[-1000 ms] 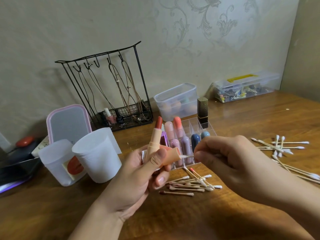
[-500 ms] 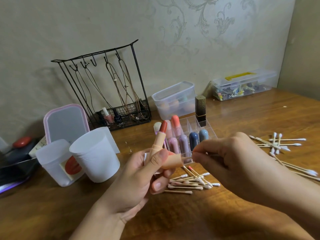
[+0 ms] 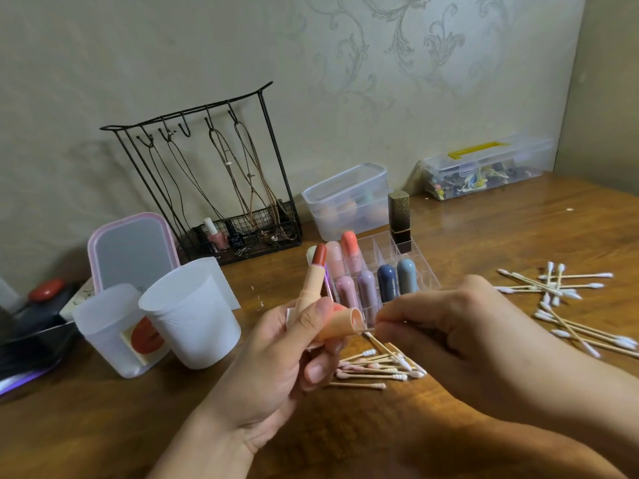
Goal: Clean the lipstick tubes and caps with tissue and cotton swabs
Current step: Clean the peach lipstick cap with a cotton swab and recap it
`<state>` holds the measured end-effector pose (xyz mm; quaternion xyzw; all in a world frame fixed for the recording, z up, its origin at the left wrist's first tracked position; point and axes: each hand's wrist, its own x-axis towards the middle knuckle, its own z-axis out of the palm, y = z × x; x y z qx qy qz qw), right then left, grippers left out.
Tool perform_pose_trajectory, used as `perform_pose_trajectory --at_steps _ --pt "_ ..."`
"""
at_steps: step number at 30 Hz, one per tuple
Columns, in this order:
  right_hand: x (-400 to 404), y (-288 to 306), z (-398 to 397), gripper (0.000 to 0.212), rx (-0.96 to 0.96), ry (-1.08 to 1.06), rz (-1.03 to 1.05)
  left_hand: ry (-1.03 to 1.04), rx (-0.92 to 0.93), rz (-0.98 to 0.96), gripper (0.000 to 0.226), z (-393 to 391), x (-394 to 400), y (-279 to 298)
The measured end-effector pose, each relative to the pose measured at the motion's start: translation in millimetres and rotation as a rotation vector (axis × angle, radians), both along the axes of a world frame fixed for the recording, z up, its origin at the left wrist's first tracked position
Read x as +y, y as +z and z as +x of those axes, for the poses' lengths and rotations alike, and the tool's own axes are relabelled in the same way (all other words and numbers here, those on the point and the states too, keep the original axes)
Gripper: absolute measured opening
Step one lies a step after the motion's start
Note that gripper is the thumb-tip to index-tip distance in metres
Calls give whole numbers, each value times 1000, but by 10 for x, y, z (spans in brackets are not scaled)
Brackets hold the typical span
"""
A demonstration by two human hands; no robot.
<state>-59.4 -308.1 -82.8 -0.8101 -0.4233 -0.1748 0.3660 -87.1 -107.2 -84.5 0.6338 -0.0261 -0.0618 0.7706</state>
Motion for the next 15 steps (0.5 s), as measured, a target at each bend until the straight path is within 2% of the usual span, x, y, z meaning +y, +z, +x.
perform_pose_trajectory --at_steps 4,8,11,15 --pt "-37 -6 31 13 -2 -87 -64 -14 73 -43 41 14 37 -21" --pt "41 -70 -19 27 -133 -245 -61 -7 118 -33 28 13 -2 -15" --pt "82 -89 -77 29 -134 -187 -32 -13 98 -10 23 -3 -38 -15" --pt "66 -72 -59 29 -109 -73 -105 -2 65 60 19 -20 -68 -20"
